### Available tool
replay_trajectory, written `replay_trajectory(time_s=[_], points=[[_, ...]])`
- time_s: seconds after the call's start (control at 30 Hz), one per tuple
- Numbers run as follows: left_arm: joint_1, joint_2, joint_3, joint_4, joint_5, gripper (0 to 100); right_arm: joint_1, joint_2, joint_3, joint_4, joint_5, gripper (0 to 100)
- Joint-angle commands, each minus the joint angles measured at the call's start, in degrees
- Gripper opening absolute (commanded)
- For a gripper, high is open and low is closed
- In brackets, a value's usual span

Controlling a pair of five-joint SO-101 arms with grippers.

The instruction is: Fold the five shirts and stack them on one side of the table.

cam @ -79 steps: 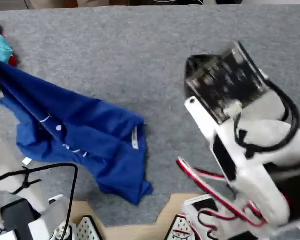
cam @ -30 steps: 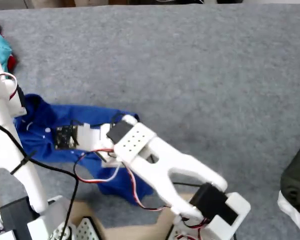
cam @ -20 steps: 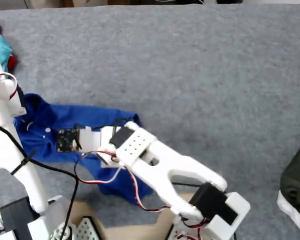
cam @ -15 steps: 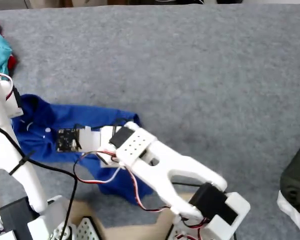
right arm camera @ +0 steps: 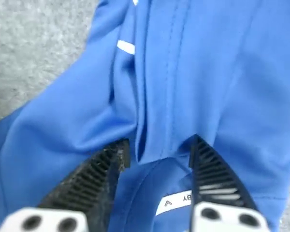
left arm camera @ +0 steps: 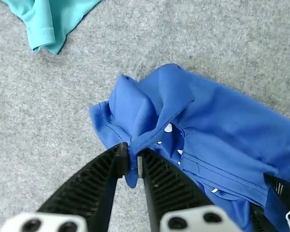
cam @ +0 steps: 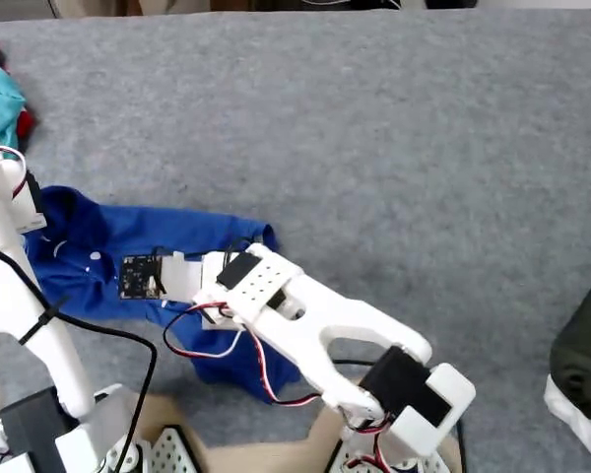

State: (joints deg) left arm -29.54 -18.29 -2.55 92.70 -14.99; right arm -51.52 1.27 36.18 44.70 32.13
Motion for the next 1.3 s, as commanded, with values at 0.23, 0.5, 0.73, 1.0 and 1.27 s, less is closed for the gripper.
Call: replay_trajectory(time_s=[0.23, 0.5, 0.73, 1.0, 1.27], points=[[-0.5, -0.9, -0.4, -1.0, 0.3, 2, 3.7, 0.2, -3.2, -1.2, -2.2, 2.3], [-0.5, -0.9, -0.4, -1.0, 0.3, 2, 4.7, -0.2, -4.7, -2.0, -4.0, 0.3], [-0.5, -0.7, -0.4, -1.1, 0.4, 2, 6.8, -0.3, -10.1, 0.2, -3.9, 0.5], [-0.1, -0.9, -0.4, -6.3, 0.4, 2, 10.3, -6.6, -25.0, 14.9, -8.7, 0.5], [7.0, -1.9, -2.0, -7.3, 4.6, 2, 13.1, -11.6, -48.7, 37.0, -16.7, 0.5]])
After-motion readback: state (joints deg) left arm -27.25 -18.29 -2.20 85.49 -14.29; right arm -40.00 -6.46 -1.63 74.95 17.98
